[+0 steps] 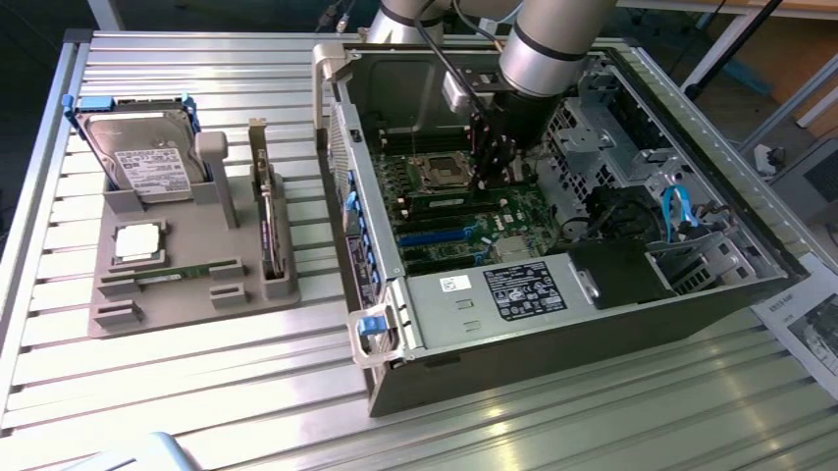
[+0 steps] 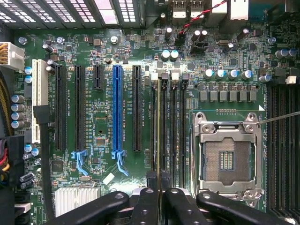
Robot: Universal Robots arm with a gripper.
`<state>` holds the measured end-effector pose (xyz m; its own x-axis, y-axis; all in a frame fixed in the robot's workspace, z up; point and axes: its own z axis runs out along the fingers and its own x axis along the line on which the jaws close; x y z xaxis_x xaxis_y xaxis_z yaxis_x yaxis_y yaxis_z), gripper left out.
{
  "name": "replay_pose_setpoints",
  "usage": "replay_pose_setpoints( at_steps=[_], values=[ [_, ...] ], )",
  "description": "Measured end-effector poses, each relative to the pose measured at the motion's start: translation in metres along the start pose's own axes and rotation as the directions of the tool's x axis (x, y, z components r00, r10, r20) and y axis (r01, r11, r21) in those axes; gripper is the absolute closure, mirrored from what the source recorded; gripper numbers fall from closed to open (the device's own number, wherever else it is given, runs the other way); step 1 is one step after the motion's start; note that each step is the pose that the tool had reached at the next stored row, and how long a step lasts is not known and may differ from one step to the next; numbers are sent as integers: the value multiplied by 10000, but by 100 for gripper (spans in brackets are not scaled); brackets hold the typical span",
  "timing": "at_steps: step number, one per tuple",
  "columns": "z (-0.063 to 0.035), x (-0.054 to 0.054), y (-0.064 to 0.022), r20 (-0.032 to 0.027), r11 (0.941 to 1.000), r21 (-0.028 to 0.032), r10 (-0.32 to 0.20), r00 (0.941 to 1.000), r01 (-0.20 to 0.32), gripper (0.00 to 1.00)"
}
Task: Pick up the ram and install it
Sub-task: 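Insert the ram into the slot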
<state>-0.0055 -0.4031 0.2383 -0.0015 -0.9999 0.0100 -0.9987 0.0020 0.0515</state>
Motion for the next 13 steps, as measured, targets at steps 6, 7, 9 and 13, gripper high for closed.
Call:
replay_pose_setpoints(
  at_steps=[6,7,9,13],
  values=[
    [-13,0,0,-1,10000,0,-1,10000,1,88],
    [-16,0,1,-2,10000,0,0,10000,0,88],
    [-21,0,1,1,10000,1,-1,10000,1,88],
    [-27,5,2,-4,10000,-1,2,10000,-2,88]
  ],
)
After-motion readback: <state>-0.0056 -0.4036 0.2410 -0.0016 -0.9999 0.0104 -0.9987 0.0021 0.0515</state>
